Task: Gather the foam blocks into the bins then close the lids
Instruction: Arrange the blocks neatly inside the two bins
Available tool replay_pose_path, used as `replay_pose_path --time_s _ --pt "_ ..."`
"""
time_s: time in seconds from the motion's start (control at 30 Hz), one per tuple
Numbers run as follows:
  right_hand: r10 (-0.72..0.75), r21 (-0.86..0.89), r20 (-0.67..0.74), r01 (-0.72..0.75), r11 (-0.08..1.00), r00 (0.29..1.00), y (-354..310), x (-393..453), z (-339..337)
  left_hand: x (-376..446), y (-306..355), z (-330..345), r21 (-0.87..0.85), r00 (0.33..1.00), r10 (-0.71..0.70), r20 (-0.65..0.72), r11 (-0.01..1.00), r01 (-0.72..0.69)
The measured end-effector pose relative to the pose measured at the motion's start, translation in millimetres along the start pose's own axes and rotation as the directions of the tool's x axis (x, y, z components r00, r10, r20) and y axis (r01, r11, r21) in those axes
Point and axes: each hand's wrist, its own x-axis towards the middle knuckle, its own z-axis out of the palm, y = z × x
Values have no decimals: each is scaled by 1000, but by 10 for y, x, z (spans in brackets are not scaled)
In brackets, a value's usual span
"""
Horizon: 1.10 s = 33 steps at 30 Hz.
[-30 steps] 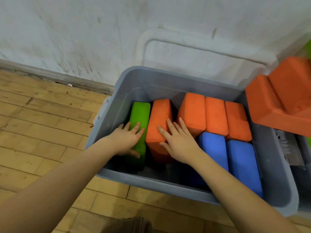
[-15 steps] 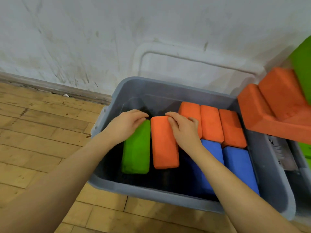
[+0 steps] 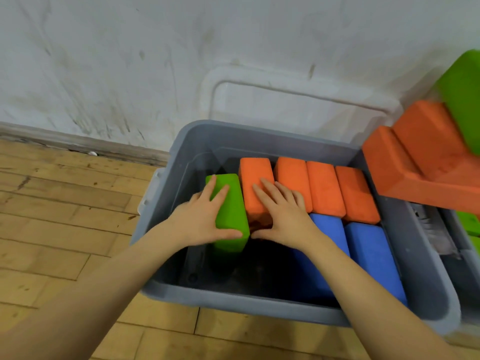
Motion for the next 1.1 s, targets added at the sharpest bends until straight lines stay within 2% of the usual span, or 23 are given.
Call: replay_pose_path --time_s 0.1,0.17,0.33,0.47,0.7,0.9,0.97,1.1 --pt "22 -54 -106 -28 998 994 -14 77 13 83 125 -40 91 1000 20 3 996 -20" --pt "27 -106 -74 -35 994 997 -16 129 28 91 147 -59 119 999 40 1 992 -40" --pt "26 -105 -134 -40 994 991 -34 125 101 -14 166 51 154 997 39 -66 988 -28" --pt "11 -69 -211 -26 997 977 -37 119 124 39 233 112 218 998 19 -63 976 -5" --pt "55 -70 -347 -84 994 936 -31 213 2 260 48 -138 163 970 135 -203 981 -102" --pt "107 -68 -346 -138 988 932 29 388 7 558 -46 -124 107 912 275 -303 961 -254" --pt "102 -60 -352 -131 990 931 28 387 62 587 -87 -69 94 906 280 -317 960 -264" --pt "88 -49 -345 -112 993 934 -15 364 130 599 -129 21 45 937 211 -278 977 -206"
